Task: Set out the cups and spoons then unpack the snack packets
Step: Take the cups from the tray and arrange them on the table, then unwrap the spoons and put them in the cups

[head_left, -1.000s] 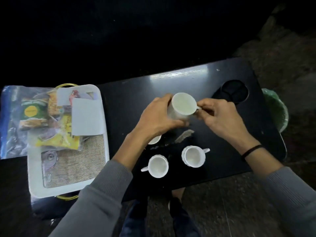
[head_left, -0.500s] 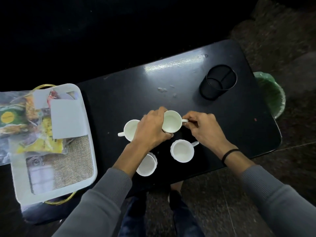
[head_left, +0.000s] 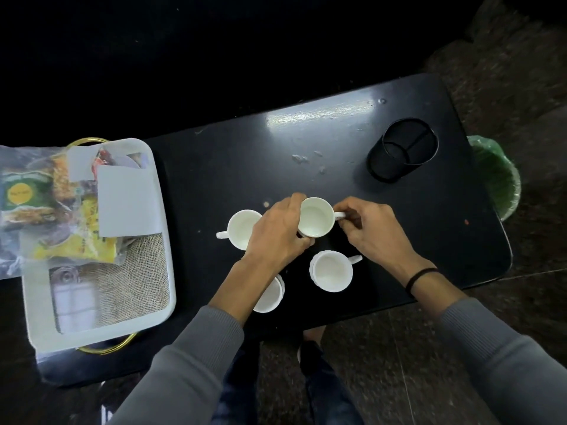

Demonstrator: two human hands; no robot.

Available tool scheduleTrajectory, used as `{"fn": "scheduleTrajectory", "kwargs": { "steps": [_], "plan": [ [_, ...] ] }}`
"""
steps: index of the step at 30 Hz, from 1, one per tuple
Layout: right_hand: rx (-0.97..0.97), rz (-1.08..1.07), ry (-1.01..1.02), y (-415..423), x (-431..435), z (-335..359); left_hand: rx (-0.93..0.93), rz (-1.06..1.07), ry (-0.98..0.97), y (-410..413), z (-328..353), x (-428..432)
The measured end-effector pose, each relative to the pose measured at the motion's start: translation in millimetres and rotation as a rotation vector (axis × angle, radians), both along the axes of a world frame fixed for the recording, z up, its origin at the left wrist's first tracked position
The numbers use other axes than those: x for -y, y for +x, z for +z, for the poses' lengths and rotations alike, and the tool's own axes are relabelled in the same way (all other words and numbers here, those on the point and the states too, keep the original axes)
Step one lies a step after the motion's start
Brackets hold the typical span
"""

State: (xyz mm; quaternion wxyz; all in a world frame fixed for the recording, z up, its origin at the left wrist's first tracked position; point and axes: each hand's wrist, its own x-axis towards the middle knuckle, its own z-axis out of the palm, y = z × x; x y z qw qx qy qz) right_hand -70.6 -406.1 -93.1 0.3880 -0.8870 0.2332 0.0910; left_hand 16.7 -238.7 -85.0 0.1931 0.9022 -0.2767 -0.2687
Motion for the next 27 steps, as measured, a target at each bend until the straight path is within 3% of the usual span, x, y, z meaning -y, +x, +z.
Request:
{"fn": "scheduleTrajectory", "kwargs": {
  "steps": [7, 12, 21, 27],
  "plan": [
    [-0.058, 0.126, -0.237, 0, -2, 27, 0.014, 0.044, -0.061, -2, 13, -4],
    [0.017, 0.190, -0.406, 13, -11, 51, 0.009, 0.088, -0.121, 4, 28, -15],
    [0.134, 0.326, -0.385, 85, -80, 78, 0.043, 0.247, -0.189, 43, 52, -77],
    [0.210, 0.447, -0.278, 145, -157, 88, 0.125, 0.381, -0.134, 80, 56, -145]
  ]
}}
